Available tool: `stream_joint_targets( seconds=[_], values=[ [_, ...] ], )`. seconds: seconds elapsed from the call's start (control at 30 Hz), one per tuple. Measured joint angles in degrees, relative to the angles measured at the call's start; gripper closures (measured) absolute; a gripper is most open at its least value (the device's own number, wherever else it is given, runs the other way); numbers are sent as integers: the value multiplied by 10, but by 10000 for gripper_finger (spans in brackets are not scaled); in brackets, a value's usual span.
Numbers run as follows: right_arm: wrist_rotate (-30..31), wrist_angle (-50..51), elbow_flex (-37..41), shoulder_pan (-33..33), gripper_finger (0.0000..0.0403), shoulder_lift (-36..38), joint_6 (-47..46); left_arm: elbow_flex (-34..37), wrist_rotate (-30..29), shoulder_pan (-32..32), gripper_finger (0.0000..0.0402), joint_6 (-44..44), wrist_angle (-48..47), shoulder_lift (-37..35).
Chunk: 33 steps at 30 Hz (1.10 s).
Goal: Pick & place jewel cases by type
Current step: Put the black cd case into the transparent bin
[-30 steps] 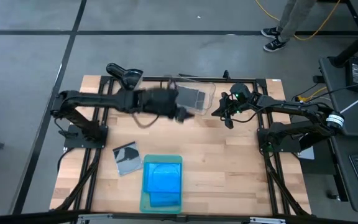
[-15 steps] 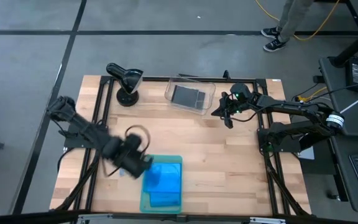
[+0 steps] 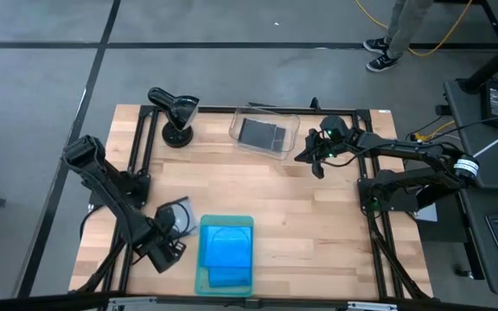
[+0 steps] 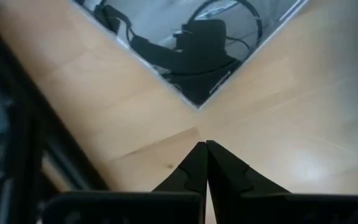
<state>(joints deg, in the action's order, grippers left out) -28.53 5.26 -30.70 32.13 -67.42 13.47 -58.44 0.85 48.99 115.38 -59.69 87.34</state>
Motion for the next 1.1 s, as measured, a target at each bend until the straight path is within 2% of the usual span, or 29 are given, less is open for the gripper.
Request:
stream_joint_targets(
  seconds=[0.23, 0.57, 0.7, 1.1],
  values=[
    [0, 1, 0, 0, 393, 0, 5, 76, 5, -16, 399, 1, 115, 0],
    [0, 0, 0, 0, 393, 0, 51, 144, 9, -71, 400, -22, 185, -2],
    [0, 0, 0, 0, 393, 0, 52, 153, 12, -101, 399, -54, 212, -3],
    [0, -3, 0, 0, 393, 0, 89, 155, -10, -218, 400, -210, 193, -2]
  ],
)
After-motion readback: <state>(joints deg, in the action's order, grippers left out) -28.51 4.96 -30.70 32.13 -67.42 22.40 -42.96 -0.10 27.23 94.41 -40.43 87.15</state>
